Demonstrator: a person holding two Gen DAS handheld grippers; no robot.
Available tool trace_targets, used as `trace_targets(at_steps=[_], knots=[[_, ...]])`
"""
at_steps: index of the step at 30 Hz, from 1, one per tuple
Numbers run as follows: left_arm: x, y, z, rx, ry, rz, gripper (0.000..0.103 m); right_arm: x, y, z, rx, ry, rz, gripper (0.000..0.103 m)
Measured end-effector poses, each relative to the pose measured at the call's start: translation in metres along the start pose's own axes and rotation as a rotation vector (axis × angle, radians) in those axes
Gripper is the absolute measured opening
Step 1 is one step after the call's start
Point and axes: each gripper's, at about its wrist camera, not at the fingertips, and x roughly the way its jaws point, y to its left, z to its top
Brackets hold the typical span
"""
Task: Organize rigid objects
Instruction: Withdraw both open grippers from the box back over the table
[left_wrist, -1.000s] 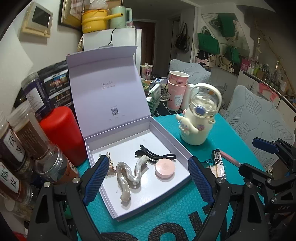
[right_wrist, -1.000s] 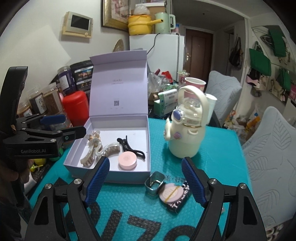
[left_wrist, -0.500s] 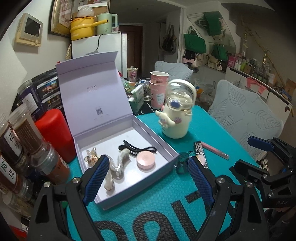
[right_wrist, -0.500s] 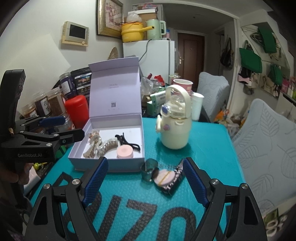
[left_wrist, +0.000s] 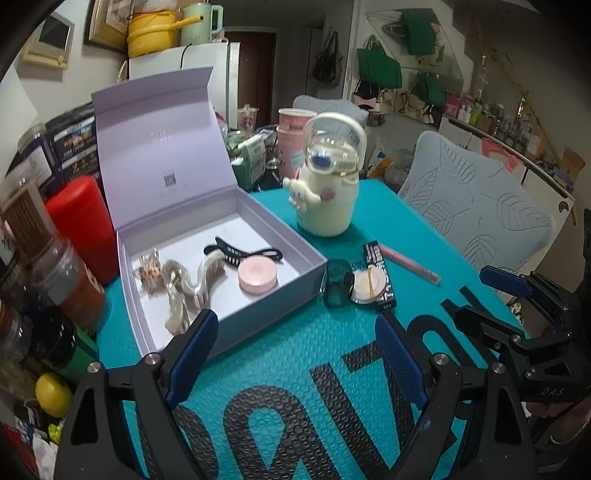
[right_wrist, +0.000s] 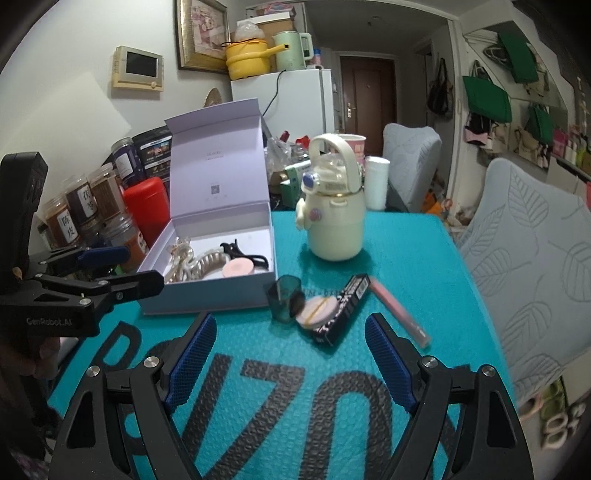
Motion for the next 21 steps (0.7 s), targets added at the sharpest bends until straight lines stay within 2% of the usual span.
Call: trace_targets(at_steps=[11,21], knots=[[0.029,0.011,-0.017,-0.074,0.060,-0.007,0.088,0.041,-0.013,-0.016,0.015,0.052,0.048,0.083],[0.053,0.026,-0.008,-0.114,0.069,-0.008,0.088,0.092,-0.008,-0.006,-0.070,0.100,0.092,0.083]])
